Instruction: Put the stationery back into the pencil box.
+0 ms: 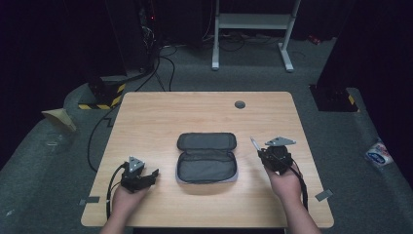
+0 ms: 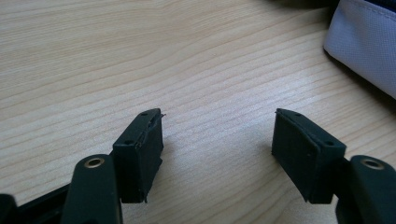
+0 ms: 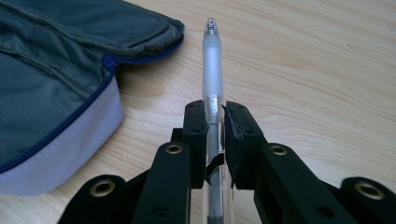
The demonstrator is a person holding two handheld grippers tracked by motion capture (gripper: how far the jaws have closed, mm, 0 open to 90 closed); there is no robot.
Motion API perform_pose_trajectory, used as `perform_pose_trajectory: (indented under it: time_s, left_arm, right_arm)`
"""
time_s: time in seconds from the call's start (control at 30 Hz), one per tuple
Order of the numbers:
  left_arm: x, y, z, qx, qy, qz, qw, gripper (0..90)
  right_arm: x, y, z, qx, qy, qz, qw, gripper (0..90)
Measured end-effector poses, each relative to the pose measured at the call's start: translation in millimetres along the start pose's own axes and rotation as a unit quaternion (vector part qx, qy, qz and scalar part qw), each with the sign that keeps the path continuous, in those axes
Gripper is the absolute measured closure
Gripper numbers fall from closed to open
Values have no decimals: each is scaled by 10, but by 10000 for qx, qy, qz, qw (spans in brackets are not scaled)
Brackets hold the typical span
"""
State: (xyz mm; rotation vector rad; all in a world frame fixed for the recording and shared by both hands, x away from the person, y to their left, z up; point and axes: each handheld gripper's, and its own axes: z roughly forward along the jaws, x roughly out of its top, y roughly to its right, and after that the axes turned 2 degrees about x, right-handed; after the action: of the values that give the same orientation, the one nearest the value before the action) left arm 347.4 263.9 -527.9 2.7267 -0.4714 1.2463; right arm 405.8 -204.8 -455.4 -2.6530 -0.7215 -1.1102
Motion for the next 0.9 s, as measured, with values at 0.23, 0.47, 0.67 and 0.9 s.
perform_pose_trajectory:
  time_s: [0.23, 0.47, 0.67, 0.9]
  left_arm:
    - [2, 2, 5, -11, 9, -18, 10000, 339]
    - [0, 1, 1, -11, 0, -5, 10000, 339]
    - [-6, -1, -6, -7, 6, 12, 10000, 339]
    - [-1, -3, -1, -24, -1, 16, 10000, 338]
  right_arm:
    - [102, -104, 58, 135, 81, -228, 9996, 786]
    - [268, -258, 82, 312, 201, -456, 9983, 786]
    - [372, -422, 117, 461, 253, -652, 9965, 786]
    - [458, -587, 190, 648, 327, -804, 9941, 786]
